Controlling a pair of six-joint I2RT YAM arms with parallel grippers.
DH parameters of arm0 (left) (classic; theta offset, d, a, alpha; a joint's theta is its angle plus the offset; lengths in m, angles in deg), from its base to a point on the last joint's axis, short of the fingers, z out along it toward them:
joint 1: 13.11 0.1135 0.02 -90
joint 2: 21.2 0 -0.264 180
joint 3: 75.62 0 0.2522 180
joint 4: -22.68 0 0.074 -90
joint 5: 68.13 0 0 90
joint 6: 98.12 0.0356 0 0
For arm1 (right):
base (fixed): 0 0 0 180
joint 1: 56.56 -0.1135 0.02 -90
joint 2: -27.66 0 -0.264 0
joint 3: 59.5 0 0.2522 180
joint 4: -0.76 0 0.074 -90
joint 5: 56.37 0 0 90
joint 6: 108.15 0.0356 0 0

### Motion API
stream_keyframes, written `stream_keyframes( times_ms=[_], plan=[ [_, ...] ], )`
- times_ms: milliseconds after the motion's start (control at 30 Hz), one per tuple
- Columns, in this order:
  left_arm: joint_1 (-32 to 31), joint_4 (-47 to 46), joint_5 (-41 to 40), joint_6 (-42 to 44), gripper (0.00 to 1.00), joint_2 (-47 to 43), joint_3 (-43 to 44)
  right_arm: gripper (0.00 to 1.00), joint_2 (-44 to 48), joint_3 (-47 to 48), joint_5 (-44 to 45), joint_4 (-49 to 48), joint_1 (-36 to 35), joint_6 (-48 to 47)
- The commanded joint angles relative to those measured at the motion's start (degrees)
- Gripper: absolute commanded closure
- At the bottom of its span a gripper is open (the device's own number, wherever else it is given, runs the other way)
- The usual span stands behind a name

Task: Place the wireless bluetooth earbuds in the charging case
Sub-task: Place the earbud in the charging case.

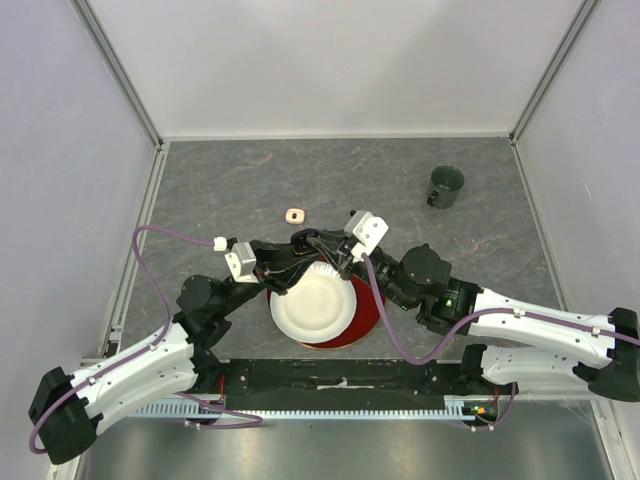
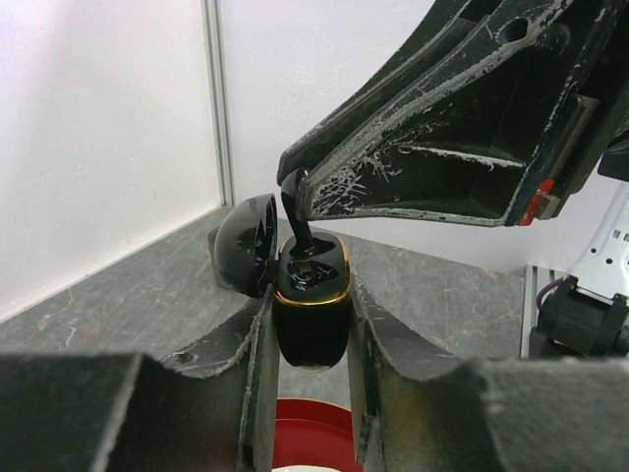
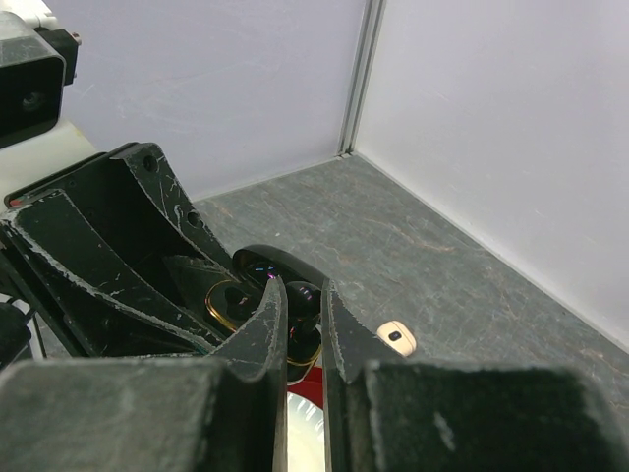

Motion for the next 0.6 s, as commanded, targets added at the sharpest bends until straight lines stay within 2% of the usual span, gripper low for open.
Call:
stream_keyframes(
  times_ms=[0, 567],
  plan=[
    [0.0, -5.5, -4.7, 0.2, 0.98, -1.1, 0.9, 1.0, 0.1, 0.2, 0.7, 2.2, -0.9, 0.2],
    [0.1, -5.6, -5.6, -0.2, 0.98, -1.0, 0.6, 1.0, -2.3, 2.4, 2.9, 4.4, -2.9, -0.6]
  ],
)
